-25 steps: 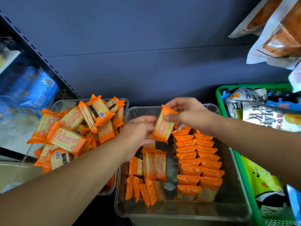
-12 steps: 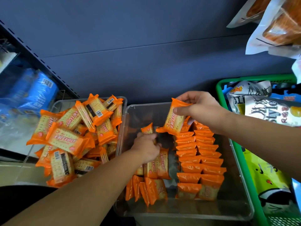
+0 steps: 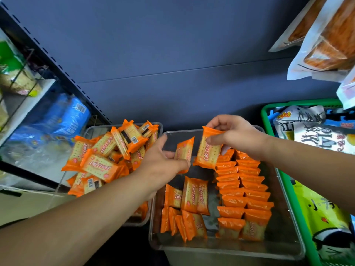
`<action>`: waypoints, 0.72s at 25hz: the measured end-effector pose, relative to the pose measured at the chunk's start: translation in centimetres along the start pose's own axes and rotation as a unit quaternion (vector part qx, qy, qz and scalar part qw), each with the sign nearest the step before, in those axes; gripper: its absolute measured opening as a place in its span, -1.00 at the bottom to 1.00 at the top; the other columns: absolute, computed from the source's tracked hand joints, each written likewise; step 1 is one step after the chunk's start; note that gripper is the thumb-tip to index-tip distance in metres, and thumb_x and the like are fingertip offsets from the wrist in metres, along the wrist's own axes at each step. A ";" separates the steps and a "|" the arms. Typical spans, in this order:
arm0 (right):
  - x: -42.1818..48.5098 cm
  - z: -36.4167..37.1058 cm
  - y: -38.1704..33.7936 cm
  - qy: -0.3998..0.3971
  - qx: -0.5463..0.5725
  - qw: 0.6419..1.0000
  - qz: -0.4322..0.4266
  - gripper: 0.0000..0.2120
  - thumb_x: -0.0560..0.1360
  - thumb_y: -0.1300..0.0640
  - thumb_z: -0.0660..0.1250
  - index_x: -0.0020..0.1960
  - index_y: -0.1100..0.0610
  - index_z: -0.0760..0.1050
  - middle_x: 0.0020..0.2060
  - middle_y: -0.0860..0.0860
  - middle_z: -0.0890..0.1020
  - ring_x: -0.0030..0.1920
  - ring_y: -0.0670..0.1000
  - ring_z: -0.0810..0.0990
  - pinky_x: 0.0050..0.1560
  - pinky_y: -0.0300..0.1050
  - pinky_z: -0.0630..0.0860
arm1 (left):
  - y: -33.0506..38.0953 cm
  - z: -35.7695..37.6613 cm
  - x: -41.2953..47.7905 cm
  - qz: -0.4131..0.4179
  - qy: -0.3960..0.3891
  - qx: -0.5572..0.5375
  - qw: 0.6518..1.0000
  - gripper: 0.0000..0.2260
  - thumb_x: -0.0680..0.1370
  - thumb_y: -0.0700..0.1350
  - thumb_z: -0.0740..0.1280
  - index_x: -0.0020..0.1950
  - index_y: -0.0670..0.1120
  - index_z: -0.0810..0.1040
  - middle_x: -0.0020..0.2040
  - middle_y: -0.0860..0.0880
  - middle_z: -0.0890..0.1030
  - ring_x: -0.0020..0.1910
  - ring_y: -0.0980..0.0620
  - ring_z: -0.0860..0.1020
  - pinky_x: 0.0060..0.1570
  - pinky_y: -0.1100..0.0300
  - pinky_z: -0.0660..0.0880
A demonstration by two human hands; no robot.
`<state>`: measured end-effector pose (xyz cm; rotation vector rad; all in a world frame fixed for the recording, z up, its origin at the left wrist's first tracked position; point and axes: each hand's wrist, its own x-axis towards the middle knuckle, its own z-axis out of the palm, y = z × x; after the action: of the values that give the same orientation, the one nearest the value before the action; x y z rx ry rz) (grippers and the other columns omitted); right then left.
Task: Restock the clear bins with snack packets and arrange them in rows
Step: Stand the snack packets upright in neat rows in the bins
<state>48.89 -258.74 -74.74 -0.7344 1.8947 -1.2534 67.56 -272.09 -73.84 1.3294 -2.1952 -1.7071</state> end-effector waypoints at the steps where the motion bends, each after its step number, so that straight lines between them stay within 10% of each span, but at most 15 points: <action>1: -0.1 0.2 0.0 -0.007 0.006 1.000 0.004 -0.77 0.49 0.26 0.53 0.09 0.08 0.62 -0.11 0.00 0.77 -0.10 0.03 0.76 -0.17 0.02 0.70 | 0.3 0.1 -0.5 0.004 0.001 -0.020 1.000 -0.01 0.40 -0.26 0.61 0.69 0.09 0.14 0.15 0.06 0.69 0.08 0.12 0.68 0.27 0.02 0.58; 7: 0.1 0.3 0.1 -0.042 0.110 0.990 0.074 -0.78 0.61 0.22 0.42 0.25 0.15 0.60 -0.03 0.13 0.77 -0.02 0.11 0.78 -0.02 0.05 0.72 | 2.2 -0.8 -1.1 0.102 -0.065 0.085 0.989 -0.54 0.38 -0.31 0.60 0.19 0.04 0.66 -0.02 0.05 0.75 -0.04 0.07 0.72 0.10 -0.11 0.67; 13: -0.5 0.5 -0.4 -0.085 0.135 0.985 0.070 -0.72 0.62 0.04 0.41 0.25 0.18 0.60 0.01 0.14 0.76 0.03 0.12 0.77 0.07 0.09 0.68 | 0.9 0.4 0.8 0.230 -0.084 0.139 0.960 -0.46 0.36 -0.04 0.64 0.29 0.15 0.58 0.03 0.14 0.72 -0.04 0.16 0.71 0.01 -0.04 0.68; 18: 0.0 -1.4 1.0 0.027 0.052 0.997 0.047 -0.72 0.45 0.14 0.60 0.13 0.07 0.65 -0.06 0.02 0.78 -0.04 0.04 0.78 0.13 0.19 0.68 | 0.2 1.7 5.2 0.285 -0.110 0.270 0.913 -0.68 0.66 -0.08 0.33 0.43 0.03 0.56 0.24 0.09 0.63 0.21 0.08 0.62 0.22 0.11 0.56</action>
<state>47.71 -257.62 -75.34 -0.5553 1.8704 -1.3131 63.34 -274.14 -76.62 0.4364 -2.9266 -1.1152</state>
